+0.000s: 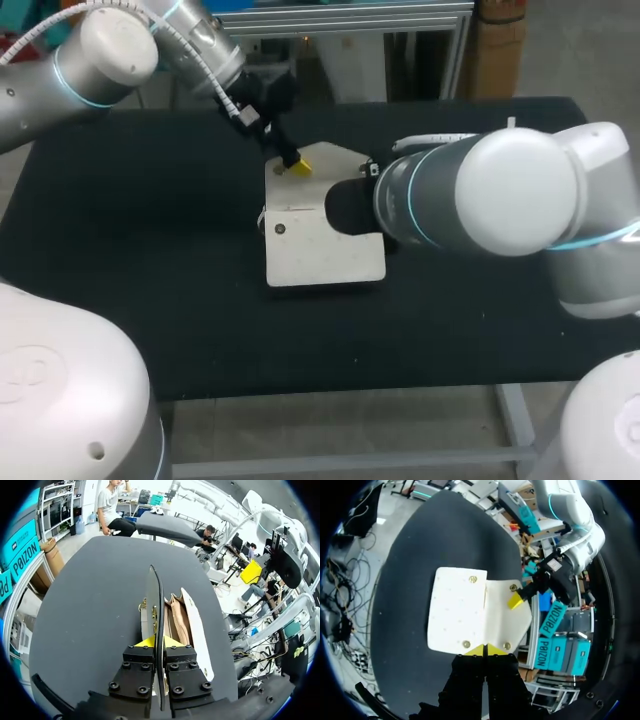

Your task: Pick up the bag, open it, inspect its contents, close it, and place it on the opposite side

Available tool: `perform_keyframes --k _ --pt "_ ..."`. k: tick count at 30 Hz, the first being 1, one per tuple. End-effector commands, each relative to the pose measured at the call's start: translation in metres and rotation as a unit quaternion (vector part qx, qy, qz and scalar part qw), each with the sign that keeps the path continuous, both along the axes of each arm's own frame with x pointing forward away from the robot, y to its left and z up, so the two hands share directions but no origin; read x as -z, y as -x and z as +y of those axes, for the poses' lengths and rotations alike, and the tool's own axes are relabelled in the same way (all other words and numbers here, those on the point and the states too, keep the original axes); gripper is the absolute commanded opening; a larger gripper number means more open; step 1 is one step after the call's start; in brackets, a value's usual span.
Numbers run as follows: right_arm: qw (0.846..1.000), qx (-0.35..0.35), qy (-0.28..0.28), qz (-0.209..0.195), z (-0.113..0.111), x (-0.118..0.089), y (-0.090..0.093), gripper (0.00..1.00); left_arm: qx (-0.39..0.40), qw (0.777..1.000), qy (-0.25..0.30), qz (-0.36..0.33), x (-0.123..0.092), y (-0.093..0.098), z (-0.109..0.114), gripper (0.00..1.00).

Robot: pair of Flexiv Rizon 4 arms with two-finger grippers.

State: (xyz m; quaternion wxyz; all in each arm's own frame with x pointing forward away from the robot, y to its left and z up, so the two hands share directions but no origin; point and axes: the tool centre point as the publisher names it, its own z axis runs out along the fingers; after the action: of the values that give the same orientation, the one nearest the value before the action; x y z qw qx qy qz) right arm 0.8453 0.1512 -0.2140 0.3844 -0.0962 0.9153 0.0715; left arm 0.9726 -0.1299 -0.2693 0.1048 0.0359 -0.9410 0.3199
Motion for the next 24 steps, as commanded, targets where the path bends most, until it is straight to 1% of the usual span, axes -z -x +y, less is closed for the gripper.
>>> perform_keyframes --k 1,7,9,11,12,14,15,17,19,21,23,24 --pt "1.000 0.006 0.006 -0.003 0.002 0.003 0.013 0.00 0.008 1.000 0.009 -0.006 0.008 -0.006 0.000 0.00" --pt "1.000 -0.002 0.006 0.008 0.003 0.021 0.020 0.00 -0.001 0.999 0.010 -0.042 0.014 -0.003 0.003 0.00" --pt "1.000 -0.003 0.008 0.014 0.004 0.031 0.021 0.02 -0.012 0.998 -0.004 -0.060 0.018 -0.003 0.003 0.00" --pt "1.000 -0.005 0.007 0.021 0.005 0.040 0.021 0.18 -0.010 0.998 -0.005 -0.066 0.022 -0.004 0.003 0.00" --pt "1.000 -0.002 0.008 0.027 0.005 0.044 0.021 0.25 -0.017 0.997 -0.014 -0.070 0.024 -0.004 0.003 0.00" --pt "0.999 0.003 0.004 0.034 0.005 0.048 0.022 0.37 -0.015 0.997 -0.013 -0.069 0.028 -0.006 0.002 0.00" --pt "0.999 0.006 0.001 0.036 0.004 0.050 0.023 0.40 -0.020 0.997 -0.015 -0.071 0.029 -0.007 0.003 0.00" --pt "0.999 0.014 -0.004 0.037 0.002 0.051 0.027 0.43 -0.019 0.997 -0.013 -0.073 0.030 -0.008 0.004 0.00" --pt "0.999 0.022 -0.006 0.038 -0.001 0.052 0.031 0.44 -0.020 0.997 -0.013 -0.074 0.031 -0.009 0.006 0.00" --pt "0.999 0.027 -0.008 0.042 -0.003 0.055 0.036 0.40 -0.020 0.997 -0.012 -0.076 0.033 -0.011 0.006 0.00" --pt "0.998 0.036 -0.004 0.055 -0.003 0.061 0.039 0.27 -0.017 0.997 -0.012 -0.078 0.035 -0.012 0.006 0.00" --pt "0.997 0.037 -0.008 0.061 -0.003 0.063 0.041 0.24 -0.017 0.997 -0.012 -0.078 0.035 -0.012 0.007 0.00"
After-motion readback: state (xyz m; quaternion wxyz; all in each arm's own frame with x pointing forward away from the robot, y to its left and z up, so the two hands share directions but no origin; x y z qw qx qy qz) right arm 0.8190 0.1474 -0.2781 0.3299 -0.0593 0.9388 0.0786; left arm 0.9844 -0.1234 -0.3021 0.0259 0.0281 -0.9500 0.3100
